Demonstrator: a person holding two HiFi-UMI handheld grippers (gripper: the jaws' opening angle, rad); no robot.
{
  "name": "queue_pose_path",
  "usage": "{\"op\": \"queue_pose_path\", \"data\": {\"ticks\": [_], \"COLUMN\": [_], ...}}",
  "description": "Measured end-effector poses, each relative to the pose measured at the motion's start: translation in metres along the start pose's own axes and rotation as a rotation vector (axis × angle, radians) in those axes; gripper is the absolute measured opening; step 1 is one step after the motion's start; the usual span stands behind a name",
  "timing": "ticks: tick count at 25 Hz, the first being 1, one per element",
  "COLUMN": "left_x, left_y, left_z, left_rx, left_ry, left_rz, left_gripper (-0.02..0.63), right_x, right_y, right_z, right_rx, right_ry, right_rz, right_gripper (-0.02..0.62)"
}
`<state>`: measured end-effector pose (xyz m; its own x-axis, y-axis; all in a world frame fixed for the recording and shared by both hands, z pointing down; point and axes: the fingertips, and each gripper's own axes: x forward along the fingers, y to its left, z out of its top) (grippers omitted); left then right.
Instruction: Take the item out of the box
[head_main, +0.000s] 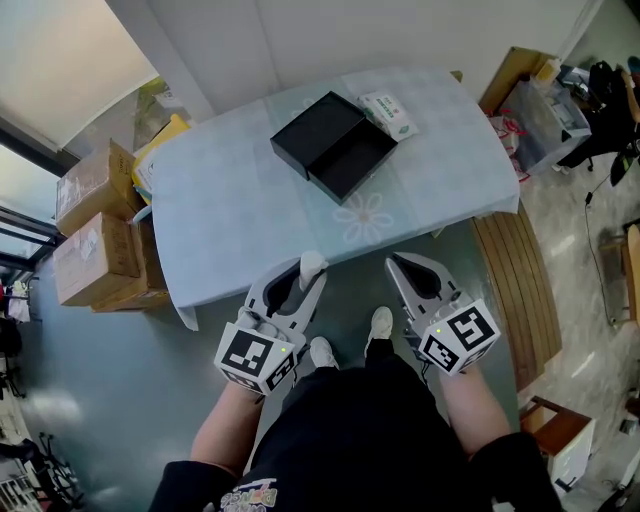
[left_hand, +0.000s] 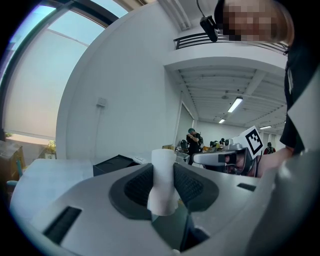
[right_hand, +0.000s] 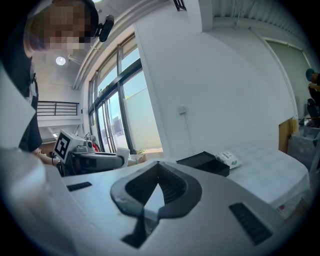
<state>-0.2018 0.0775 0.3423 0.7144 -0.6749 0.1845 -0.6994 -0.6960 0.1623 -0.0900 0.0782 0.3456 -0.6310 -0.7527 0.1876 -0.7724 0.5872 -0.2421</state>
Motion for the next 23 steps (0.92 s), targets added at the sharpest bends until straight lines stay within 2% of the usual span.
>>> {"op": "queue_pose_path", "data": {"ticks": [23], "left_x": [0.019], "left_y": [-0.004], "left_z": [0.010], "left_rx": [0.013], "left_ry": [0.006], "left_rz": [-0.004], "left_gripper": [0.129], "right_x": [-0.006], "right_y": [-0.018], "right_z": [0.005], "right_rx": [0.007], "right_ry": [-0.010], "right_rz": [-0.018], "right_gripper": [0.009]}}
